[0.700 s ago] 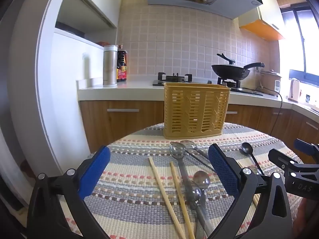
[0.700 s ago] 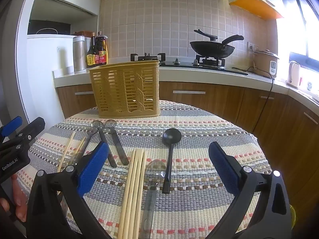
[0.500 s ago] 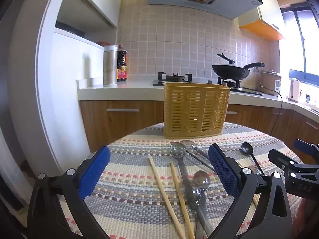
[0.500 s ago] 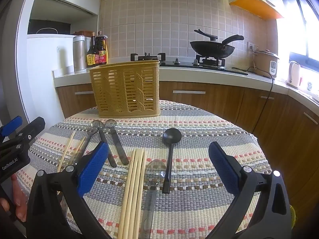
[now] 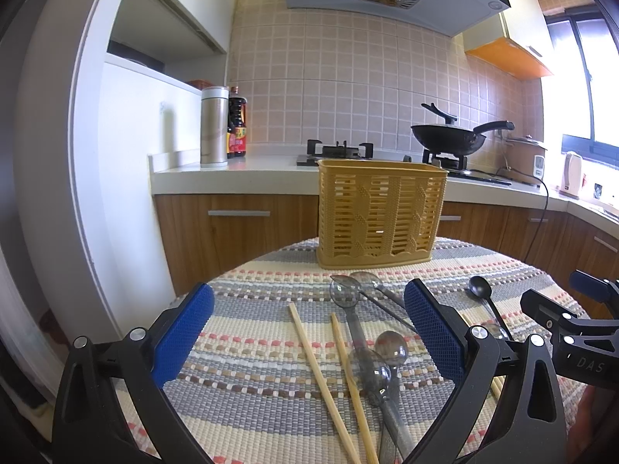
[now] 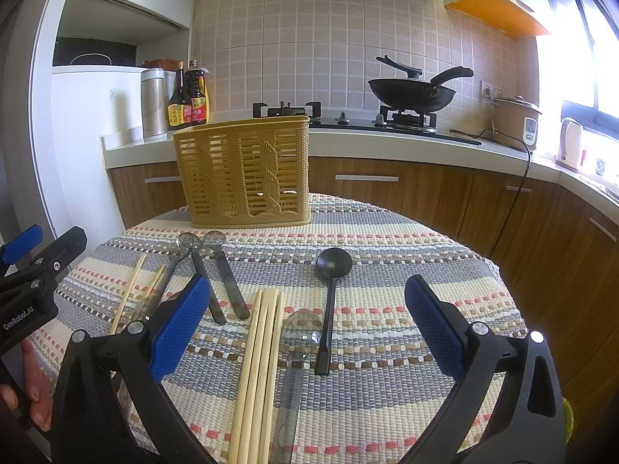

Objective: Organize utensils

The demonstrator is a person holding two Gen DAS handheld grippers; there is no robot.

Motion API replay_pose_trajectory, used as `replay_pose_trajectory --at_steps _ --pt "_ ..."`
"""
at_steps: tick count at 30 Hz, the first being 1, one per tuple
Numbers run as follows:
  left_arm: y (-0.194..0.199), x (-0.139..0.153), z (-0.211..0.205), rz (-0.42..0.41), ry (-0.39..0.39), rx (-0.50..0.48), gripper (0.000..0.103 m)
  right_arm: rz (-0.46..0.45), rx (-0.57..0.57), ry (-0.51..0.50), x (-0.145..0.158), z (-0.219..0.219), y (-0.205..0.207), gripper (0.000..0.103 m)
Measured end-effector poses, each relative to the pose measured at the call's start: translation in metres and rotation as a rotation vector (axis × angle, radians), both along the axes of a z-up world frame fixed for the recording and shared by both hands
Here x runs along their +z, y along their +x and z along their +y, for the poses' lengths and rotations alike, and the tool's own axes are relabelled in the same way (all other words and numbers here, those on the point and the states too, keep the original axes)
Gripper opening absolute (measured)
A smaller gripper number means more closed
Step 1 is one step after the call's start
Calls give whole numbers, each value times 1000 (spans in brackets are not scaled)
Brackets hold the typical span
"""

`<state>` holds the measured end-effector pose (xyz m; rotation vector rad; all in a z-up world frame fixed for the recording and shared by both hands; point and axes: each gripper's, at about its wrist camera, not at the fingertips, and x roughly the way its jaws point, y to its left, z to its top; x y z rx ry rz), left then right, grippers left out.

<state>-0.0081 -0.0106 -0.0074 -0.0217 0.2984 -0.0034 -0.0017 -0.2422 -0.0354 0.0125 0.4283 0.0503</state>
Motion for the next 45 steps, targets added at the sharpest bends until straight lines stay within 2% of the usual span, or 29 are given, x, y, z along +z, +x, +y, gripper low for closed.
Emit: replay_pose_trajectory --at_steps 10,13,16,18,21,23,24,26,29,33,35,37,39,45 --pt "1 -2 2 11 -7 -4 95 -4 -17 -6 1 -1 0 96" --pt "3 -2 9 25 -48 -51 95 19 -27 24 1 -10 4 96" --pt "12 -2 31 114 -144 -104 95 70 -78 110 4 -33 6 96" --pt "22 -2 50 191 -217 -121 95 102 -61 132 10 -45 8 97" --pt "40 1 78 319 -327 -145 92 205 -74 93 20 -53 22 97" --pt "53 4 81 382 -340 -181 87 216 -58 81 24 -55 31 96" --pt "57 5 80 408 -334 -190 85 256 -46 74 24 -55 38 95" --pt "74 4 73 494 -301 -217 74 346 -12 68 23 -54 52 89" --pt "96 -5 60 621 -287 -250 66 482 32 74 19 -52 76 76" --pt "119 -26 44 731 -202 -242 51 577 61 12 14 -43 101 56" --pt "132 -41 37 799 -179 -244 39 642 65 15 9 -46 114 49" --pt "141 -50 33 830 -156 -231 34 717 75 49 3 -50 130 38" --pt "146 -51 27 824 -122 -224 34 778 86 72 -5 -50 146 36" --pt "154 -50 11 857 -47 -245 31 893 103 28 -29 -27 176 27"
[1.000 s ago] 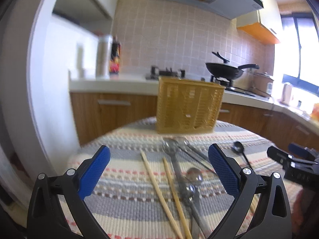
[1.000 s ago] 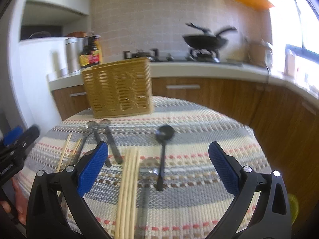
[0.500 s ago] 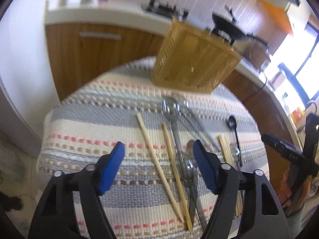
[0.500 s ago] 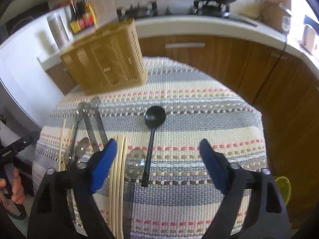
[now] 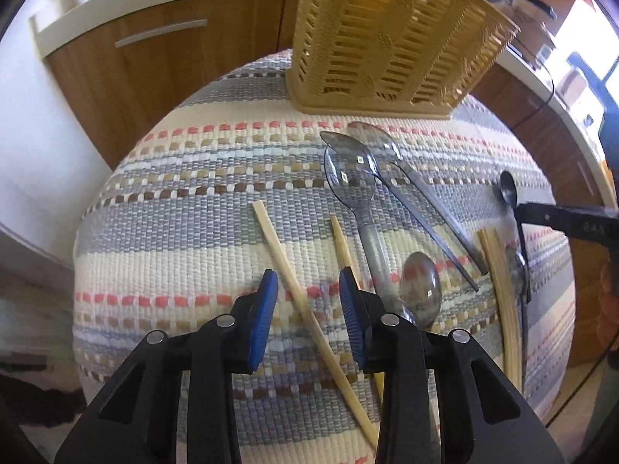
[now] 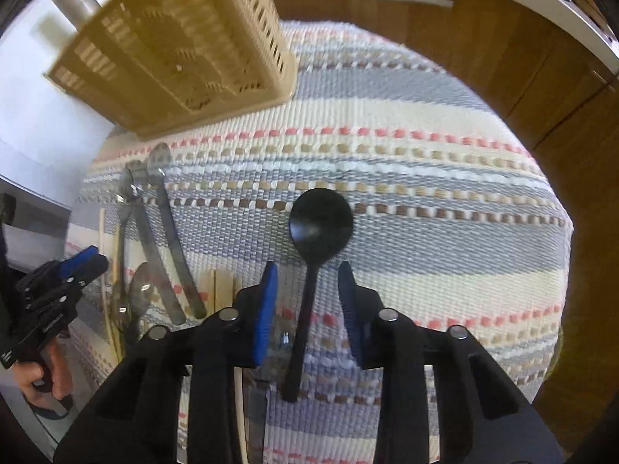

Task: Organize utensils
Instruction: 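Grasp a wooden chopstick with the left gripper while the right gripper grasps the black spoon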

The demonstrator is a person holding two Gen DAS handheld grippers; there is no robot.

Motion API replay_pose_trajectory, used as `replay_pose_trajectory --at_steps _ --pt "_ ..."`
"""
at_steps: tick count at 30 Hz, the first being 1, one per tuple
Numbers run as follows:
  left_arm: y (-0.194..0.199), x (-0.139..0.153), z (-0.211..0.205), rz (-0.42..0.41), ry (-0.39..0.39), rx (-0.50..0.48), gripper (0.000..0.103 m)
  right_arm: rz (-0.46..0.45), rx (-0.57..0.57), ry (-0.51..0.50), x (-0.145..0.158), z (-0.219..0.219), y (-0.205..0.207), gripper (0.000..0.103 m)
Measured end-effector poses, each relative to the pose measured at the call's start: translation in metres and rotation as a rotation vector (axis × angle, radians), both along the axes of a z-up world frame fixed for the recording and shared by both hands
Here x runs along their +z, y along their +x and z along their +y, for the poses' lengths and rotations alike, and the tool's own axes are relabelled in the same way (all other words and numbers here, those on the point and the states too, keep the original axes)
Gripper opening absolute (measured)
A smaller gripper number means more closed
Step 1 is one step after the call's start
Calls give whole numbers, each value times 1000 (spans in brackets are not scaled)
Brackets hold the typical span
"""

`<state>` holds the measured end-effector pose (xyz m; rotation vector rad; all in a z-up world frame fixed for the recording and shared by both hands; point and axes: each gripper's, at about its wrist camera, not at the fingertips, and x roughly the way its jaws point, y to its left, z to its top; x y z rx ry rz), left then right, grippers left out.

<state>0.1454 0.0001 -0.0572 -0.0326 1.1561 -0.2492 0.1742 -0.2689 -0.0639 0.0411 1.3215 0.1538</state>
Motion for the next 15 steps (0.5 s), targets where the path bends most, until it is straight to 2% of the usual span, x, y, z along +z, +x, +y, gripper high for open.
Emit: replay_pose_trajectory --at_steps 3,8,9,13,15 --pt "3 0 -3 20 19 -23 24 15 21 -59 -6 12 4 24" --pt "16 0 -5 56 66 -48 11 15 83 -170 -9 34 8 10" --pt "17 0 -8 60 93 -59 10 19 92 -171 -9 37 8 6" --pt "18 -2 -22 56 150 -89 8 19 108 -179 -9 46 8 5" --pt "16 -2 -25 56 139 -91 6 6 110 -155 -11 41 3 5"
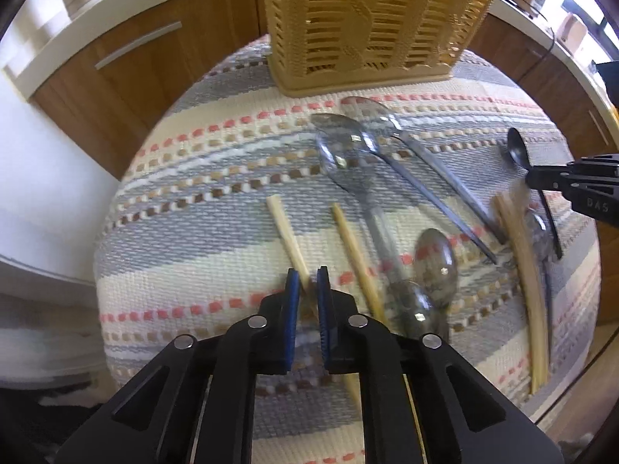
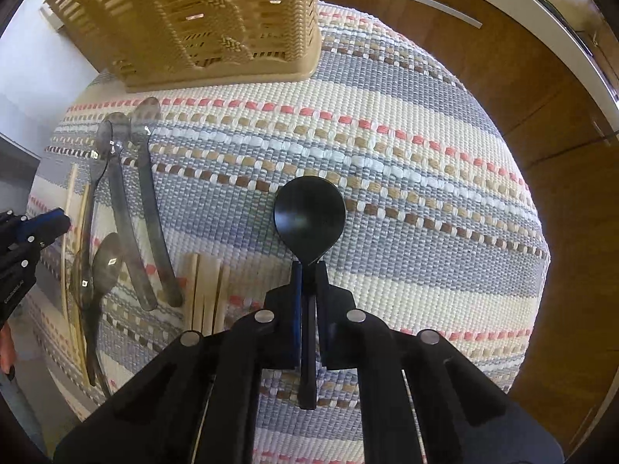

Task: Organize utensils
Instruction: 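Grasp a wooden chopstick with the left gripper while the right gripper grasps the black spoon, then carry the chopstick and black spoon over the tan basket while both grippers open to drop them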

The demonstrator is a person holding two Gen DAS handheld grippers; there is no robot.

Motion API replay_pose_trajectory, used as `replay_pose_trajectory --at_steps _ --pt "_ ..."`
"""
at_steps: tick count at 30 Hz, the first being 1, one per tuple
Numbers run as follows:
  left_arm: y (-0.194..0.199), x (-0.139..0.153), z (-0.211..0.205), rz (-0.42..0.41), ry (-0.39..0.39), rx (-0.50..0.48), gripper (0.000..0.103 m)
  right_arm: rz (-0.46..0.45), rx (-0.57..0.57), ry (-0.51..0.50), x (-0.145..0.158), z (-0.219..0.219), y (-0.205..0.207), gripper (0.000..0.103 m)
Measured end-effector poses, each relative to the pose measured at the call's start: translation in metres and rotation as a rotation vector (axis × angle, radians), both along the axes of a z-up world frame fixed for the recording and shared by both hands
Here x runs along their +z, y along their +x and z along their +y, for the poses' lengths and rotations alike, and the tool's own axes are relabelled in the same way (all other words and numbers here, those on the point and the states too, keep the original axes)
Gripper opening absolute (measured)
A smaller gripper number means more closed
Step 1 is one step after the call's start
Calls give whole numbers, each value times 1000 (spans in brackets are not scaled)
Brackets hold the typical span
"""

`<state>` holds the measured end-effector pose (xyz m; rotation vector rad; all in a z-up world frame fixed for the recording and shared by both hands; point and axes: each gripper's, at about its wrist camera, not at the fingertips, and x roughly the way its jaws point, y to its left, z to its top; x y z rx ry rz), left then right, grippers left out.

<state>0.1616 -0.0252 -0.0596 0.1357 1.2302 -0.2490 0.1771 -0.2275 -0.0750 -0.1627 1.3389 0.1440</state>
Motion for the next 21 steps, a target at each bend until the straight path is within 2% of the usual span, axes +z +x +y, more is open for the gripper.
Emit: replay_pose_trajectory --at_steps 3,5,8,13,15,21 --pt "-3 1 -4 -13 -19 4 3 -39 -11 48 13 -14 -12 5" --pt "-6 8 -1 -27 -87 9 3 -74 -9 75 27 -21 -20 5" --pt "-13 30 2 -104 -144 16 3 -143 7 115 54 -24 -32 5" --pt "-19 98 3 -308 -270 19 3 -325 59 186 116 -21 -55 5" --pt "-29 123 13 -384 -292 23 3 -406 77 218 145 -17 -61 5" --pt "-17 208 14 -695 -322 68 3 -660 93 266 215 -6 -55 5"
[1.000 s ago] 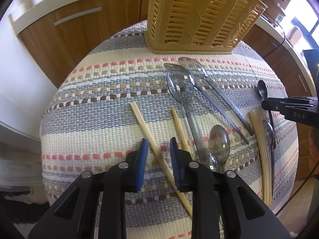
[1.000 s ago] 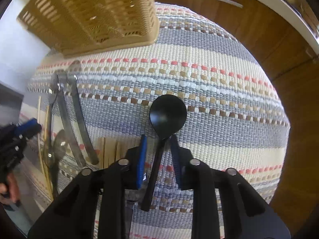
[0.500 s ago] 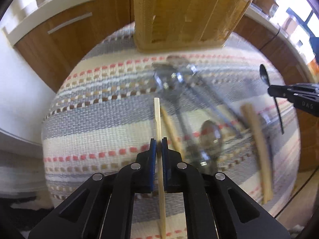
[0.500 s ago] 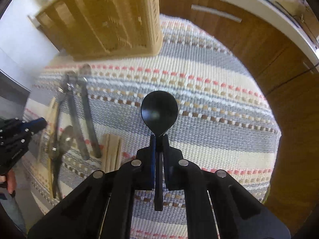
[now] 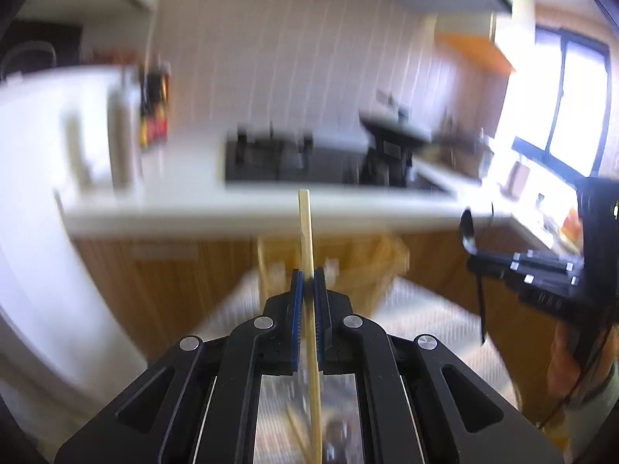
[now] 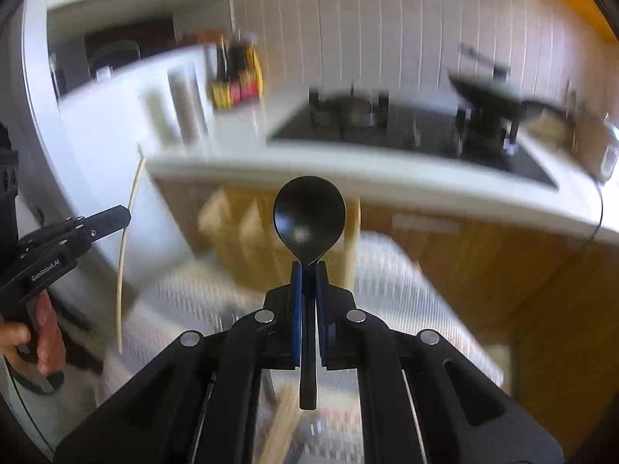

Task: Organize utensils
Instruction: 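Carry the chopstick and black spoon over the tan basket while both grippers open to drop them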

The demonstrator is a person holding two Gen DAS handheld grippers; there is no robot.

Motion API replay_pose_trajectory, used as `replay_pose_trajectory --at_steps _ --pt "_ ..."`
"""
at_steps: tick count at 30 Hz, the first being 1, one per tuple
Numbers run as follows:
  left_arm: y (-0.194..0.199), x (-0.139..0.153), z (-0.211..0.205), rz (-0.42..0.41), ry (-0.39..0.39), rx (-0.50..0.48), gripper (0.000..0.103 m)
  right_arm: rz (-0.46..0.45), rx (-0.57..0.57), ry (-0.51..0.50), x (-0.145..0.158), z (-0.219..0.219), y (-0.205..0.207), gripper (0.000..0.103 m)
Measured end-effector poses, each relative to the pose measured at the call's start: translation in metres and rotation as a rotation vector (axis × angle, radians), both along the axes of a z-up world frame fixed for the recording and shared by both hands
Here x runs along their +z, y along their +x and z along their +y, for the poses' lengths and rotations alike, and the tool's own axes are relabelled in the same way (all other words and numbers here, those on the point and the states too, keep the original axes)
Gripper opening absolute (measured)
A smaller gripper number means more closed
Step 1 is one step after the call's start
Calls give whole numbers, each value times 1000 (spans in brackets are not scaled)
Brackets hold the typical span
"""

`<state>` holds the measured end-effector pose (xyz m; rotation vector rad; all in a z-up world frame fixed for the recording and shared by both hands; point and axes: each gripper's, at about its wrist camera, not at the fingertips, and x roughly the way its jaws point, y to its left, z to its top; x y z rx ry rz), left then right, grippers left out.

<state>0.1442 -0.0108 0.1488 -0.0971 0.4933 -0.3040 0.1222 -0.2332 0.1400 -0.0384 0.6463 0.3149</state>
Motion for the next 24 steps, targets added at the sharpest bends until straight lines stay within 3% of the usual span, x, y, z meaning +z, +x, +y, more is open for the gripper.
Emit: replay_pose_trajectory --at_steps 2,6,9,14,19,24 --pt "-1 18 7 -69 -40 12 3 -52 -18 48 11 0 14 5" --pt "14 34 2 -191 -50 64 3 -33 -44 191 14 -5 59 5" --pt "27 28 -3 -260 -88 45 3 -91 -77 207 7 -7 82 5" --pt "48 3 -9 -347 -84 103 3 -141 -136 254 -16 -10 110 5" --pt "74 -15 -8 -352 -105 138 3 -256 -182 164 -30 -1 114 5" --pt "86 -28 -18 -393 -53 203 4 -297 -170 94 -46 5 119 5"
